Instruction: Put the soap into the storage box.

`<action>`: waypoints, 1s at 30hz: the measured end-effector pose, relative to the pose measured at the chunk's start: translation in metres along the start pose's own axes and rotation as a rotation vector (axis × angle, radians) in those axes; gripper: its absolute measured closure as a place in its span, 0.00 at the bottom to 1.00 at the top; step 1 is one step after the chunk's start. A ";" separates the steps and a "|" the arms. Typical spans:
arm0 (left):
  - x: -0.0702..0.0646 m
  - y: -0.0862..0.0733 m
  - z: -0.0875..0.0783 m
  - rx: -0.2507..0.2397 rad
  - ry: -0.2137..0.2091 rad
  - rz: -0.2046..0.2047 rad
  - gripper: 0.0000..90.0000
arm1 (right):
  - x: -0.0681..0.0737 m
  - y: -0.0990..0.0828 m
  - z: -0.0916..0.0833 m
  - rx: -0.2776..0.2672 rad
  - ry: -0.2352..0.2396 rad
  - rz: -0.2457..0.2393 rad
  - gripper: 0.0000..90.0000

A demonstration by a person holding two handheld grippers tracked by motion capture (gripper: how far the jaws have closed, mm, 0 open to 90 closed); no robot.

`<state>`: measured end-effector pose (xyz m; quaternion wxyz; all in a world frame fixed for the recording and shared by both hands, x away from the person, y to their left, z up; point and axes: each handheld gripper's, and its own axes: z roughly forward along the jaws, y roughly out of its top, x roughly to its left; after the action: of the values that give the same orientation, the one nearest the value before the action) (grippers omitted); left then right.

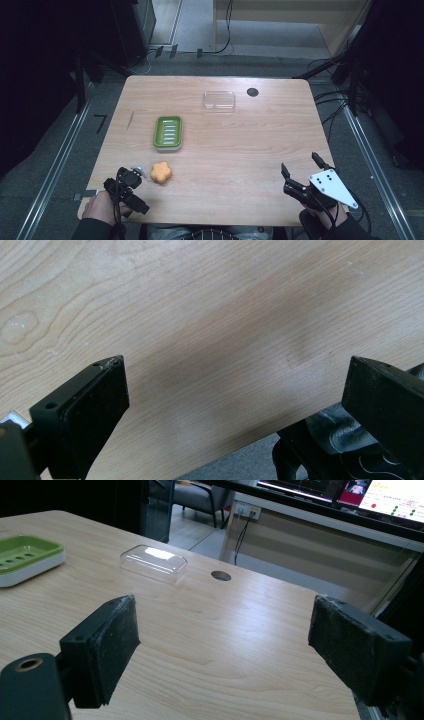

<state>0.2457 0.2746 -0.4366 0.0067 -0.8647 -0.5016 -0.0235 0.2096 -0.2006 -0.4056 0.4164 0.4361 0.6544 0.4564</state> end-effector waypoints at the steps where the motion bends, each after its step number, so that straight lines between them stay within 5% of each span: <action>1: 0.000 0.000 0.000 0.001 -0.001 0.001 0.00 | 0.000 0.000 0.000 0.000 0.001 -0.001 0.15; 19: 0.000 0.001 -0.001 0.000 -0.009 0.008 0.00 | 0.002 0.001 0.001 0.003 0.005 -0.010 0.15; 30: 0.001 0.014 -0.006 -0.044 -0.014 -0.001 0.00 | 0.003 0.001 0.003 0.006 0.011 -0.024 0.15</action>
<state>0.2586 0.2684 -0.4302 -0.0159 -0.8645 -0.5016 -0.0285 0.2116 -0.1967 -0.4055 0.4166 0.4270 0.6632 0.4519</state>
